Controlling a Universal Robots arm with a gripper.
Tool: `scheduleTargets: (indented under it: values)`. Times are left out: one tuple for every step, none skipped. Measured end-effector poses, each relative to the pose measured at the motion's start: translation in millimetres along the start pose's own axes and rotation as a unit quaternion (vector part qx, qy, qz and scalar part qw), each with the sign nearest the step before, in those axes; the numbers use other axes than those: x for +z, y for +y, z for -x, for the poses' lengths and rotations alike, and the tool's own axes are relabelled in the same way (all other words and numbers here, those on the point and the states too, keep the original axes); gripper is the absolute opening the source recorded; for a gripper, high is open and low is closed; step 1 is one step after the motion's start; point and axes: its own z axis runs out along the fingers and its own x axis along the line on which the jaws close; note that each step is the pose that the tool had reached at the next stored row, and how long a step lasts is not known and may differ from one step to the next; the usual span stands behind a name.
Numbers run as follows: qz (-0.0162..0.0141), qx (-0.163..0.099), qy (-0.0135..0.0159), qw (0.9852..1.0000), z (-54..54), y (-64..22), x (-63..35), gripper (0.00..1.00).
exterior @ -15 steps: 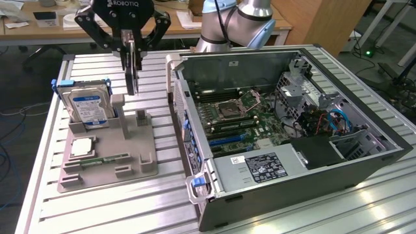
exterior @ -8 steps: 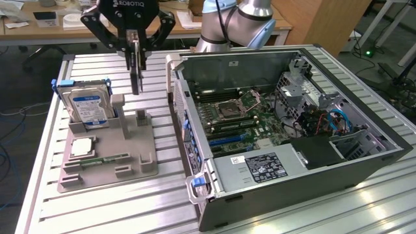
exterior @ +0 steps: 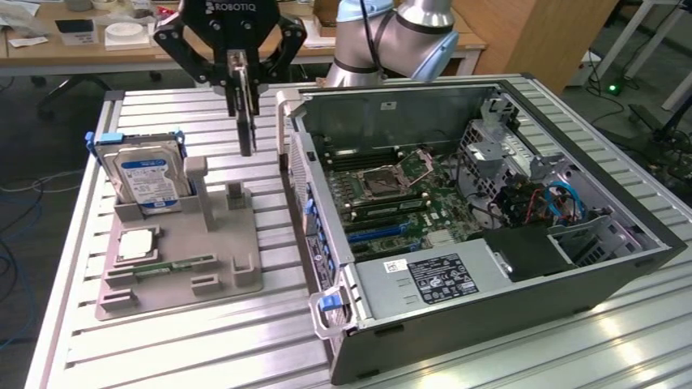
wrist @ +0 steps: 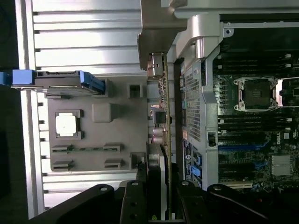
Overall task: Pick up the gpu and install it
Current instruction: 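Pick up the gpu and move the gpu toward the slot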
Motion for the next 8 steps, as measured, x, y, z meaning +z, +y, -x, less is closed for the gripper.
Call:
scheduleTargets:
  values:
    - [0.0001,-0.006,0.0003,1.0000,0.2,0.0,0.0,0.28]
    - [0.0001,-0.012,0.0006,0.9999,1.0,0.1,0.0,0.28]
    - [0.0003,-0.015,0.0007,0.9999,2.6,0.1,0.1,0.28]
    - [0.0003,-0.016,0.0008,0.9999,4.8,0.2,0.2,0.28]
    - [0.0003,-0.016,0.0008,0.9999,8.0,0.4,0.4,0.28]
    - [0.0003,-0.016,0.0008,0.9999,11.7,0.5,0.5,0.28]
    - [0.0003,-0.016,0.0008,0.9999,16.1,0.7,0.8,0.28]
    - [0.0004,-0.016,0.0007,0.9999,20.6,0.9,1.0,0.28]
